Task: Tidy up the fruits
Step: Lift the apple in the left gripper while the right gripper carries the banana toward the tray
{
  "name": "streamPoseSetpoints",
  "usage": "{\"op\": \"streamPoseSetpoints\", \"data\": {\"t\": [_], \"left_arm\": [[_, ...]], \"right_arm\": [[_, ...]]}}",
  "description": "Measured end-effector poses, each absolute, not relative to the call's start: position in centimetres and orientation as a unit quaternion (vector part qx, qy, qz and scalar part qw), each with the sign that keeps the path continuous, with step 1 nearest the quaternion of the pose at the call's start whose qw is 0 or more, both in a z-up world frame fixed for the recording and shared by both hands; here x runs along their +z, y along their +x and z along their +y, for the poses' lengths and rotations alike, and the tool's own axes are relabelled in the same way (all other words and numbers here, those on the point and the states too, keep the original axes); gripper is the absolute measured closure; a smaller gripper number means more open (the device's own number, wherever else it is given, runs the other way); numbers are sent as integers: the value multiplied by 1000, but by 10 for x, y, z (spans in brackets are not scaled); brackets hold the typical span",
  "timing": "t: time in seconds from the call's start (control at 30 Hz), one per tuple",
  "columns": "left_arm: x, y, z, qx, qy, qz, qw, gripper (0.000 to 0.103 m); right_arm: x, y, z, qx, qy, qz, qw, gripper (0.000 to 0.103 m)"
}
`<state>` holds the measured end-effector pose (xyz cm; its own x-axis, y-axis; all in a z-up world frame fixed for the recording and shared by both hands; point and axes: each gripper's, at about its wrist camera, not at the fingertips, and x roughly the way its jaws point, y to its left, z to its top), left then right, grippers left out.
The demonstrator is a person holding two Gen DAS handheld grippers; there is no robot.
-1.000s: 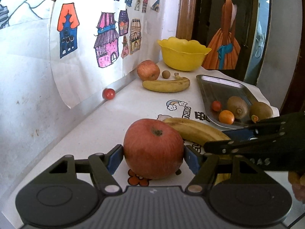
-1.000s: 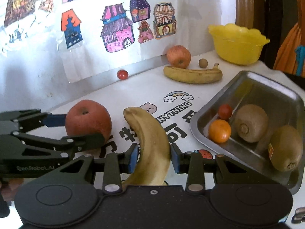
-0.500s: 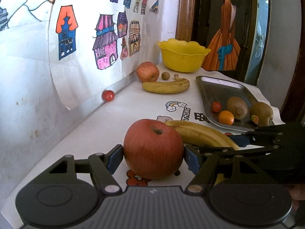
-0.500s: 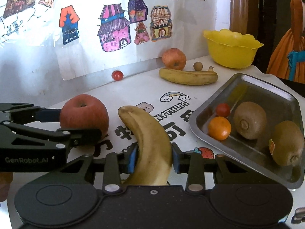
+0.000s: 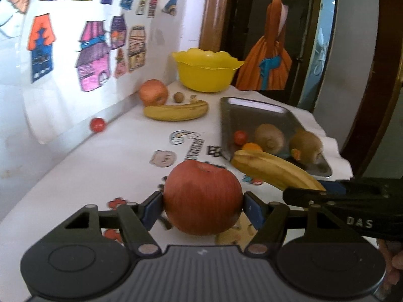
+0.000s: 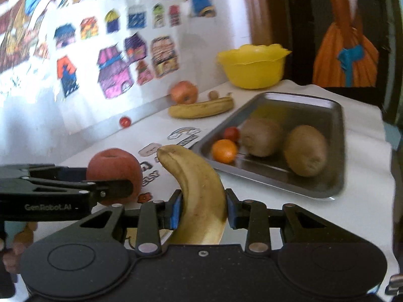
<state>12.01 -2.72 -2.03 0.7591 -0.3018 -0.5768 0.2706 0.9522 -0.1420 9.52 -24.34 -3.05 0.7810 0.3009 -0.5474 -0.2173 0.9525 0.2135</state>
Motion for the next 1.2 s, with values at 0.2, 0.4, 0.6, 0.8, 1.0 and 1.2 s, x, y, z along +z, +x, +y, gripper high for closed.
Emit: {"op": "streamPoseSetpoints", "data": {"t": [0.2, 0.4, 0.6, 0.8, 1.0, 1.2], "left_arm": [[-10, 127, -48, -155, -36, 294, 942, 31], [13, 142, -75, -167, -13, 243, 956, 73], [-1, 164, -95, -155, 3, 271, 950, 70], [-12, 161, -84, -134, -6, 276, 952, 42], [-23, 161, -72, -122, -13, 301, 946, 26], [-36, 168, -69, -121, -19, 333, 935, 24]], "right_arm": [[-23, 85, -279, 129, 121, 276, 945, 66], [-9, 87, -311, 116, 151, 245, 950, 66], [-23, 107, -325, 111, 161, 268, 944, 68], [-26, 110, -325, 125, 166, 260, 943, 89], [-29, 110, -321, 117, 175, 266, 941, 67], [-39, 115, -313, 103, 159, 303, 934, 52]]}}
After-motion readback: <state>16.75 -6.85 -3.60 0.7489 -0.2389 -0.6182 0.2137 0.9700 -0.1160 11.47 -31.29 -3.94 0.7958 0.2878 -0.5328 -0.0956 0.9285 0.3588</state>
